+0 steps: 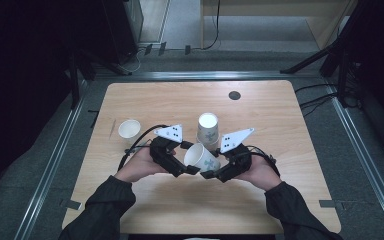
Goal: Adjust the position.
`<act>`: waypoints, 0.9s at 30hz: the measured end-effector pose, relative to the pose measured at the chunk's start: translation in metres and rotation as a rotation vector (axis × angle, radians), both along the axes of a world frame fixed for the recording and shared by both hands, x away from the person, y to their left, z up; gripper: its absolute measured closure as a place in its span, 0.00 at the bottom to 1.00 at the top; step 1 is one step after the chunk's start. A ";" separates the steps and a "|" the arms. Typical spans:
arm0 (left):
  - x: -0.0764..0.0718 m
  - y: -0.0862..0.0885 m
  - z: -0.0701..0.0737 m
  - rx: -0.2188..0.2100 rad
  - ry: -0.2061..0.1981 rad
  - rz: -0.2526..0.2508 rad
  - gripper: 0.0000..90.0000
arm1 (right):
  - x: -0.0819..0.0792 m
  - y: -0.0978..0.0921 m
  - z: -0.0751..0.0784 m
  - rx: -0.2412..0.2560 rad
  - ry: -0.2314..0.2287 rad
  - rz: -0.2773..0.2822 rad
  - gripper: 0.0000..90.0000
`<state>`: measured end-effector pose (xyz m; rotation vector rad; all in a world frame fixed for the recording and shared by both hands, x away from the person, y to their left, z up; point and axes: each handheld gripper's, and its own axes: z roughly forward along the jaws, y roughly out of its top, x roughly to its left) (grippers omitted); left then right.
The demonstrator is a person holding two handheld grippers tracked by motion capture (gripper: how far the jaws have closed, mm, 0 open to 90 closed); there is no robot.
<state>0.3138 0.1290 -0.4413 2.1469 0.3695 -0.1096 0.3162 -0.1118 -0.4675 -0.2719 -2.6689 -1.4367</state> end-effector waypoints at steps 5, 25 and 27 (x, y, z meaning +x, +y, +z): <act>-0.001 -0.002 -0.002 -0.030 -0.001 0.015 0.18 | 0.001 0.002 -0.001 0.007 0.012 0.007 0.37; -0.004 0.001 0.003 -0.027 -0.048 0.020 0.27 | -0.001 0.003 -0.004 -0.006 -0.016 -0.019 0.27; -0.003 0.004 0.005 -0.023 -0.050 0.024 0.27 | -0.001 0.001 -0.005 -0.012 -0.016 -0.029 0.25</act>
